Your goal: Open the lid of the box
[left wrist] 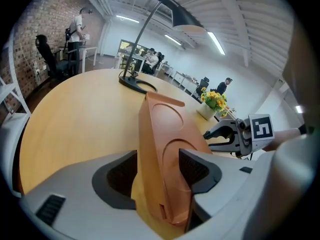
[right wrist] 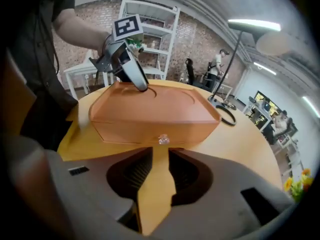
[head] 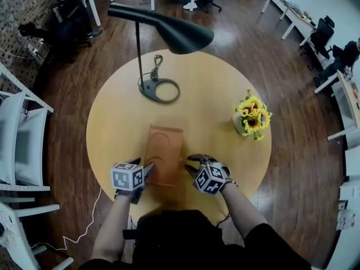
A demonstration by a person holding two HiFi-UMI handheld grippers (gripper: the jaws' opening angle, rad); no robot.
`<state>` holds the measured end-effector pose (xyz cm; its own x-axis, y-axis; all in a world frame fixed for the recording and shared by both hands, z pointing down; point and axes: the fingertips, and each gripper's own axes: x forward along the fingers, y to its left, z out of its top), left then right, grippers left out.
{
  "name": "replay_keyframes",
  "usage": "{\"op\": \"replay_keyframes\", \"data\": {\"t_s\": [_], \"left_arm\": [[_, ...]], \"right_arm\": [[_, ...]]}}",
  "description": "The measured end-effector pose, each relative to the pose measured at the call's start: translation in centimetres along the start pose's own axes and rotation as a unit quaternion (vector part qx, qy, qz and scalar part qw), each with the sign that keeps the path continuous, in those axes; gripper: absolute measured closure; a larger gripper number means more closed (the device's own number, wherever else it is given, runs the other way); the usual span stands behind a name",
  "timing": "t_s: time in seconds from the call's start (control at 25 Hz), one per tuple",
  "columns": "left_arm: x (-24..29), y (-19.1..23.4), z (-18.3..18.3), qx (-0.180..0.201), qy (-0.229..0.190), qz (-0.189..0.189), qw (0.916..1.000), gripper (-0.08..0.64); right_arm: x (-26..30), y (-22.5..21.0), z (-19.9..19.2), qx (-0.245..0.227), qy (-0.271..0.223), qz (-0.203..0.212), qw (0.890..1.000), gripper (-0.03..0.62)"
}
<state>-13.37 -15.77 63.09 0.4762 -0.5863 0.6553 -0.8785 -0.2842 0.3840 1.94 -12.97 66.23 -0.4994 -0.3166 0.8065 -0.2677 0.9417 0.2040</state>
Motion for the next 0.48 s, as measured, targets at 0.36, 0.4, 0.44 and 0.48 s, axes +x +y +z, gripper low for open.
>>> {"op": "replay_keyframes", "data": {"t_s": [0.36, 0.4, 0.44, 0.48], "left_arm": [[-0.2, 0.2, -0.2, -0.022, -0.002, 0.013, 0.9997, 0.304], [-0.2, 0.2, -0.3, -0.024, -0.003, 0.014, 0.9996, 0.304], [-0.2, 0.3, -0.3, -0.025, -0.004, 0.016, 0.9996, 0.304], [-0.2, 0.4, -0.3, -0.025, -0.004, 0.017, 0.9995, 0.304]], "right_arm": [[2.7, -0.3, 1.3, -0.039, 0.004, 0.053, 0.998, 0.449], [2.9, -0.2, 1.3, -0.046, 0.005, 0.057, 0.997, 0.461], [3.0, -0.1, 1.4, -0.05, 0.004, 0.057, 0.997, 0.483], [3.1, -0.2, 1.4, -0.052, 0.002, 0.055, 0.997, 0.501]]}}
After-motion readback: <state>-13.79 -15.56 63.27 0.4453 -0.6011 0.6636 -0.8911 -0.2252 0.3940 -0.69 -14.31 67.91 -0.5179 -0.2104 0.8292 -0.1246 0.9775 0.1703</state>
